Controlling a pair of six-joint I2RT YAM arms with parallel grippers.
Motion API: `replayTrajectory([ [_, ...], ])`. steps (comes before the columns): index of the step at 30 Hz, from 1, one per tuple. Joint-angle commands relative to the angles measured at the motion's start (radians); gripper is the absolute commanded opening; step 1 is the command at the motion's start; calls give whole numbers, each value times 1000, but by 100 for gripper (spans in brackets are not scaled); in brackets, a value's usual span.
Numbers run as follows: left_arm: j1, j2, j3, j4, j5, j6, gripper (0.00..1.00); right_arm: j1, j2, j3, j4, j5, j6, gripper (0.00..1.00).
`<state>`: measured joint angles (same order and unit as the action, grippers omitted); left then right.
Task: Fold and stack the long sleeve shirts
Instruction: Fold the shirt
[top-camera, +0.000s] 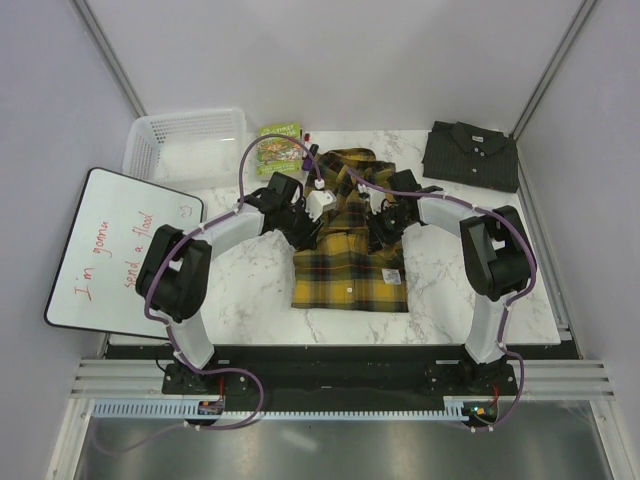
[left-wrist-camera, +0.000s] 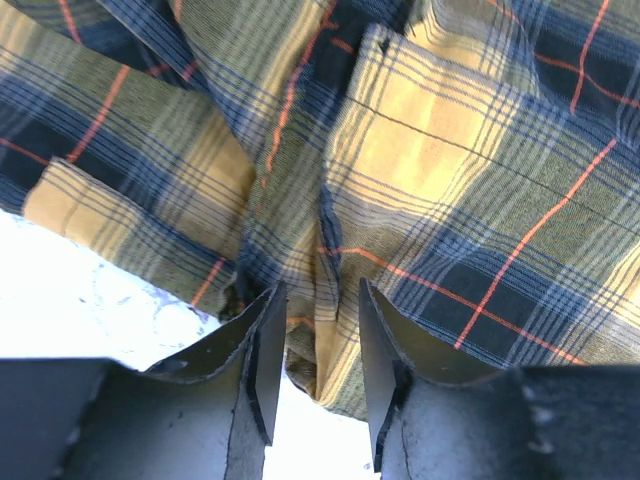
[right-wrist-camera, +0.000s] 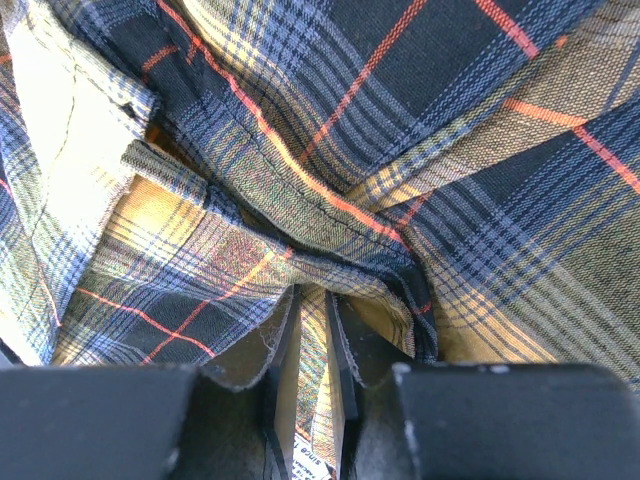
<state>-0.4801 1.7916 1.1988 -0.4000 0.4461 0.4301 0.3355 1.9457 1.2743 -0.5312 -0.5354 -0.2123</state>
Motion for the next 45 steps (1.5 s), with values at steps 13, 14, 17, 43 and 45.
replayTrajectory([
  [13,-2,20,2,-20,-7,52,33,-1,22,33,31,31,-18,23],
  [14,-2,20,2,-28,-7,56,34,-3,24,33,31,32,-22,23],
  [17,-2,17,11,-40,0,67,32,-1,30,33,30,38,-29,22],
  [43,-46,19,70,72,-239,210,16,-1,-1,80,-15,26,-61,26],
  [45,-28,-9,59,99,-206,123,29,-1,-31,99,-29,-3,-53,30],
])
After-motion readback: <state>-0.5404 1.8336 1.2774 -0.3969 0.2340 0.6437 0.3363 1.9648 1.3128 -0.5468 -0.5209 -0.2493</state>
